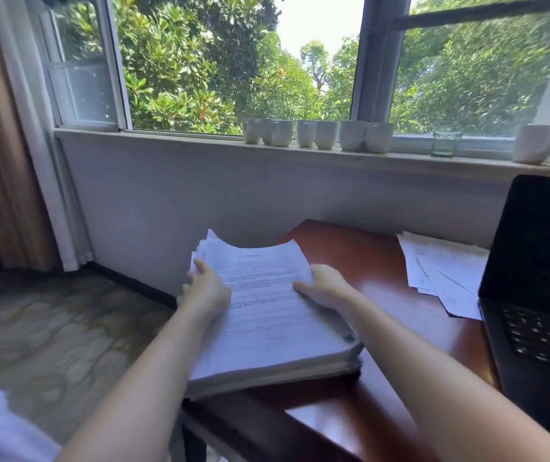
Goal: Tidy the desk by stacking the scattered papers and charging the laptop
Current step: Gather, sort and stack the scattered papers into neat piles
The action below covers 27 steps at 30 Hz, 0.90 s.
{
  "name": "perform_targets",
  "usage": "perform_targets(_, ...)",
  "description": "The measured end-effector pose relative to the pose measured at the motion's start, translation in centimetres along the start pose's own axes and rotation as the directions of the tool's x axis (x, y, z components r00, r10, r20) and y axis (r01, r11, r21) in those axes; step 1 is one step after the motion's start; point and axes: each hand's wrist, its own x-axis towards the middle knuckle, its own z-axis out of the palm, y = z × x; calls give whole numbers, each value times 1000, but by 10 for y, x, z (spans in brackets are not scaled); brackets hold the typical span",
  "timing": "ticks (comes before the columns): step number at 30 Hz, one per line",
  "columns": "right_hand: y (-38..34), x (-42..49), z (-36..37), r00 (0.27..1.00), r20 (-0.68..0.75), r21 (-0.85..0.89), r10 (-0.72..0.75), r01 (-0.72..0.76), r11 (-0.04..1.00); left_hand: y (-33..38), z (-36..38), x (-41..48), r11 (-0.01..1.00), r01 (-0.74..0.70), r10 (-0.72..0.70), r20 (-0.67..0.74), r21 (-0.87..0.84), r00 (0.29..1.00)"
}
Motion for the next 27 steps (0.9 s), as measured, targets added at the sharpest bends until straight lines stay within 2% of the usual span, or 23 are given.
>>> perform_targets(3,7,2,-7,1000,-20,-70,-9,8,997,18,1,-3,945,-44,79,-97,324,992)
perform_targets(6,19,4,-26,995,-87,-100,-45,36,994,46,7,-6,897,-195,223,-25,397,975)
perform_targets(10,56,12,-57,989,-149,-105,-4,-11,994,96,21,-12,855,-422,409,110,301,906)
perform_targets(15,124,33,-90,968,-215,-251,129,-182,951,162,48,-9,767,-602,554,243,221,796)
perform_targets(19,166,48,-111,938,-232,-333,258,-326,885,207,85,3,738,-672,620,336,60,709)
perform_targets(22,185,57,-116,894,-159,-339,420,-449,827,229,115,9,731,-682,631,386,-6,673)
perform_targets(27,194,76,-125,880,-85,-388,467,-461,798,234,159,17,727,-684,656,356,-59,666)
